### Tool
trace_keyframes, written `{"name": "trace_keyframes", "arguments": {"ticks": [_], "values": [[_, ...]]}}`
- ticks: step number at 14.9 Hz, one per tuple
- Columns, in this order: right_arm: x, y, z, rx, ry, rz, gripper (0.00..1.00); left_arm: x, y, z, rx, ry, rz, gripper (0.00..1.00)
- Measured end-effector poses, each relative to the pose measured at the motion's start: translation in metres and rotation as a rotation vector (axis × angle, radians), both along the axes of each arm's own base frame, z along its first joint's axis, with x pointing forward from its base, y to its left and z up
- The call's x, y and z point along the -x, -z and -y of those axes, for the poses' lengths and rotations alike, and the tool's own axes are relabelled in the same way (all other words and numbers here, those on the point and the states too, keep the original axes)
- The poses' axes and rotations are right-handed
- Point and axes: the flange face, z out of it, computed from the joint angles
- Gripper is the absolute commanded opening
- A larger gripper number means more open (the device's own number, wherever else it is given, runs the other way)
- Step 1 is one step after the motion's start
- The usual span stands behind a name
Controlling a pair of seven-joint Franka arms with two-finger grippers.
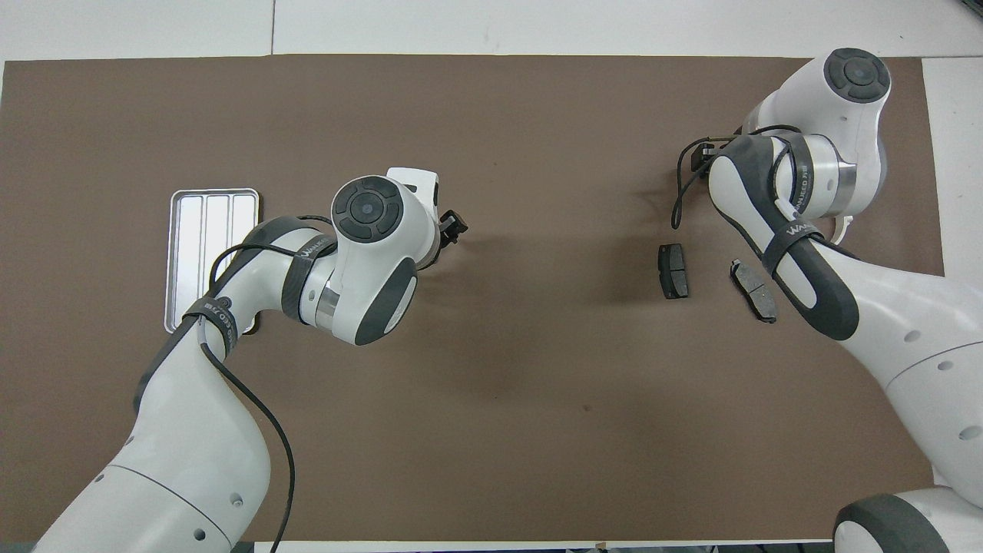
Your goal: Pick bearing gear from pile to tray
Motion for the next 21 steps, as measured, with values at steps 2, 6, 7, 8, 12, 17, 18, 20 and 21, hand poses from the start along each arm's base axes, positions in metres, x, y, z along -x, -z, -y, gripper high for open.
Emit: {"name": "trace_keyframes", "arguments": {"ticks": [2,6,7,8,12,17,18,20,21], "values": [[0.0,-0.002,0.0,0.0,0.001,0.003,0.29,0.003,0.007,0.002,-0.006,0.0,-0.01,0.99],[0.0,-0.005,0.001,0.0,0.002,0.007,0.0,0.005,0.022,0.001,-0.019,0.0,-0.024,0.9],[0.0,-0.005,0.001,0.0,0.002,0.007,0.0,0.005,0.021,0.001,-0.017,0.0,-0.021,0.81],[0.0,-0.005,0.001,0.0,0.003,0.007,0.0,0.004,0.02,0.002,-0.016,0.0,-0.019,0.69],[0.0,-0.005,0.001,0.0,0.003,0.007,0.0,0.001,0.014,0.004,-0.009,-0.003,-0.008,0.36],[0.001,-0.006,0.002,0.003,0.002,-0.003,0.0,-0.001,0.012,0.004,-0.006,-0.006,-0.002,0.12],[0.001,-0.011,0.002,0.006,0.001,-0.019,0.0,-0.001,0.012,0.004,-0.006,-0.006,-0.003,0.12],[0.003,-0.037,0.001,0.014,-0.002,-0.048,0.0,-0.002,0.011,0.003,-0.013,-0.01,-0.012,0.12],[0.005,-0.056,0.001,0.016,-0.003,-0.061,0.0,-0.003,0.01,-0.001,-0.026,-0.014,-0.03,0.13]]}}
